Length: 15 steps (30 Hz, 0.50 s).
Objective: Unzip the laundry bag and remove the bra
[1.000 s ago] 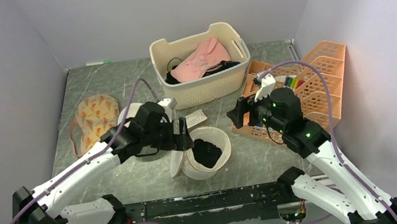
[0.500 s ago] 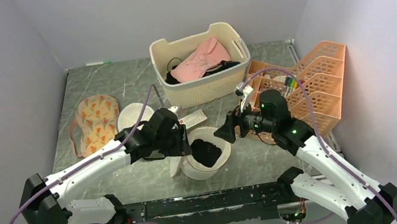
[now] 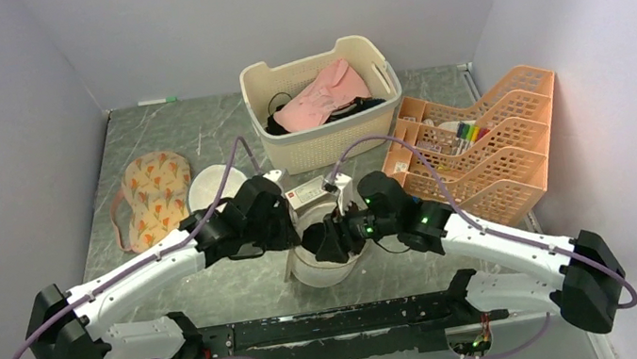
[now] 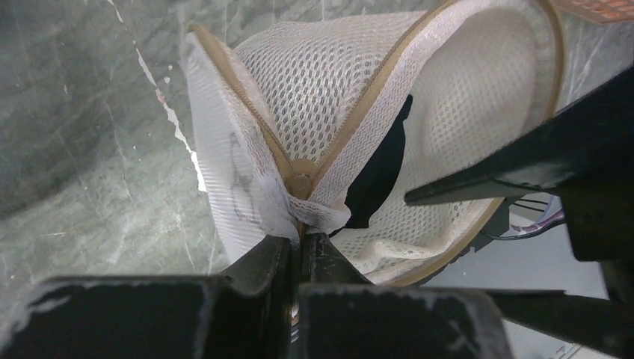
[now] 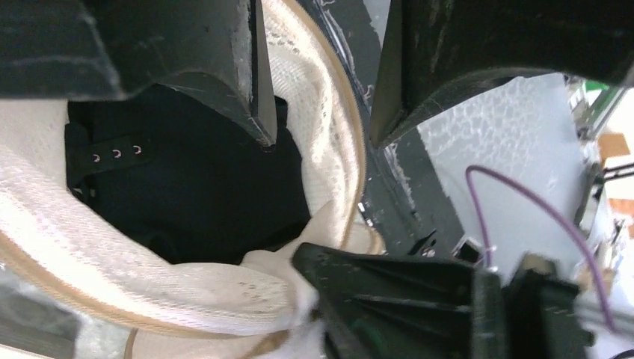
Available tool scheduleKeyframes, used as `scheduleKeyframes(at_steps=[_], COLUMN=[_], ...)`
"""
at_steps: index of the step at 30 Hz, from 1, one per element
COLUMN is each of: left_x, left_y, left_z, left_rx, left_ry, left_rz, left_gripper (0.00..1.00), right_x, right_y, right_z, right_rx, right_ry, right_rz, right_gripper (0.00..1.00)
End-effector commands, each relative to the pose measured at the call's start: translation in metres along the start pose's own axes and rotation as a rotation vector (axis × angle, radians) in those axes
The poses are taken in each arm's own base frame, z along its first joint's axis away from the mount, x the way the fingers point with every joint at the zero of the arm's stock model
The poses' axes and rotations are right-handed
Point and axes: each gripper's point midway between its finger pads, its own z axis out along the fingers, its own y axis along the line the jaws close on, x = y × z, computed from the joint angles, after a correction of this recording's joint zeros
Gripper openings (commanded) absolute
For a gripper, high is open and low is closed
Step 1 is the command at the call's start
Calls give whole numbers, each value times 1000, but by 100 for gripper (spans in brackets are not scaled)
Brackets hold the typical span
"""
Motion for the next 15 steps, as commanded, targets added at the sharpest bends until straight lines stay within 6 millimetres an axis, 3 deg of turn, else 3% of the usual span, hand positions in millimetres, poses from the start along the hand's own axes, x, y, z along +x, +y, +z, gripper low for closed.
scheduleKeyframes(at_steps=[1,5,9,12,15], left_x=[-19,-41,-56,-50,-40], left_y=[-13,-25,-35,-37,-32], left_z=[-8,-14,-19,-16,-13], left_rx=[51,79,93,130,151], left_ry=[-93,-163,-192,-191,-183], left_rz=[30,74,124,148,154], left_gripper=[7,7,7,7,7], right_x=[-13,0,11,14,14], right_y=[-29,-46,-38,-38,-56], right_z=[8,16,29,32,29], right_rx=[196,250,228,303,437], right_ry=[-97,-129,-147,-166,-197], right_rz=[88,152,183,162,196], right_gripper=[48,43,35,35,36])
